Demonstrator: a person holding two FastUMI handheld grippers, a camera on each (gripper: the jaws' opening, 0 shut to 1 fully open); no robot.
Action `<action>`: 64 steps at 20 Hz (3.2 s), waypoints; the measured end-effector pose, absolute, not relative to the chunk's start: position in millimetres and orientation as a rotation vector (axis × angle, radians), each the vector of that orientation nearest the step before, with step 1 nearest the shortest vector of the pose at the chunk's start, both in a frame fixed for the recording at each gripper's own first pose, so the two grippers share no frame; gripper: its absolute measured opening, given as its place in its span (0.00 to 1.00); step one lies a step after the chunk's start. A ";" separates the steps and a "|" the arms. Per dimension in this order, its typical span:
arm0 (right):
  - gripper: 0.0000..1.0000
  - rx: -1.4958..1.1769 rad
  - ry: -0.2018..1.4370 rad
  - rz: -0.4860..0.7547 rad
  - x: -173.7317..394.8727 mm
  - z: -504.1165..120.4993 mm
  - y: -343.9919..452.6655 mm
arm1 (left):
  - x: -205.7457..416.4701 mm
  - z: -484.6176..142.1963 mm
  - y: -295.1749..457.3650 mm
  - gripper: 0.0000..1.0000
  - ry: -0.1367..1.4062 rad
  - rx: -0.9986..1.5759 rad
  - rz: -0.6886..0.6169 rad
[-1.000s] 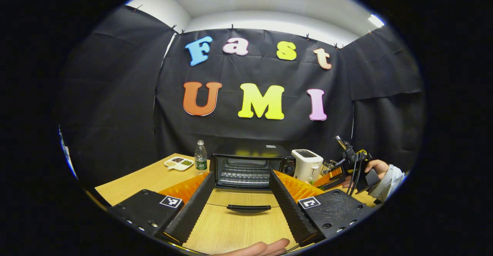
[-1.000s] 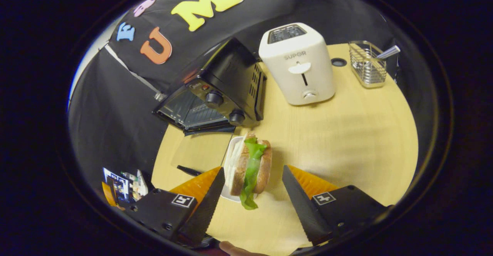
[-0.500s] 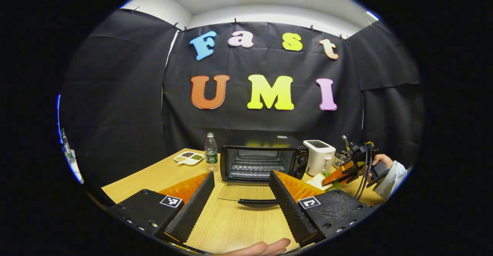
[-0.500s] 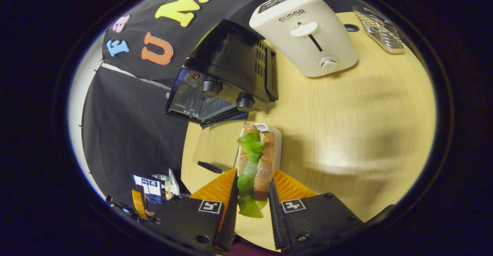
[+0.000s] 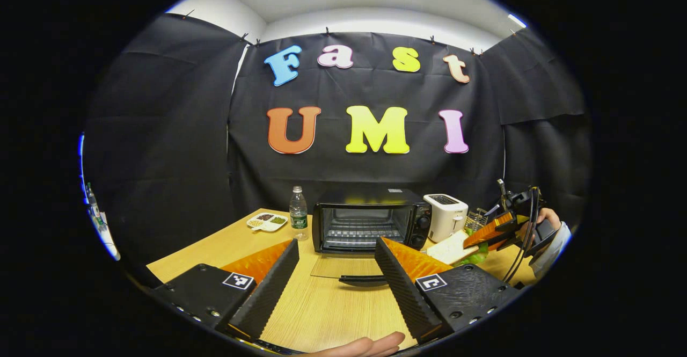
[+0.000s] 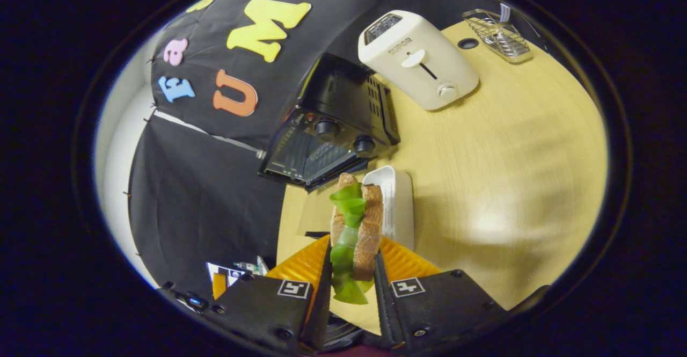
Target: Open the electric oven with the left hand, put the food in, and close the electric oven.
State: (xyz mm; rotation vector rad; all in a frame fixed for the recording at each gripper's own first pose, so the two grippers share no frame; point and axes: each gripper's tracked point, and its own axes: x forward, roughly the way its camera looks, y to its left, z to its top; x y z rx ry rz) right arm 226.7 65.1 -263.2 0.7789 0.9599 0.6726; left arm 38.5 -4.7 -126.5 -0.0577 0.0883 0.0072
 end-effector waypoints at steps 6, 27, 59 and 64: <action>0.41 1.018 0.718 0.583 239.5 -238.4 115.2 | 27.6 -124.4 1.2 0.94 0.075 -0.058 -0.029; 0.41 1.235 0.218 0.178 437.6 -247.0 265.8 | -3.8 -163.3 87.7 0.94 0.129 -0.157 -0.012; 1.00 0.123 0.522 0.162 444.7 -308.2 285.3 | -10.1 -208.0 91.7 0.94 0.214 -0.182 -0.019; 1.00 0.063 0.609 0.188 424.8 -305.3 277.4 | -14.5 -202.9 91.1 0.94 0.205 -0.170 -0.005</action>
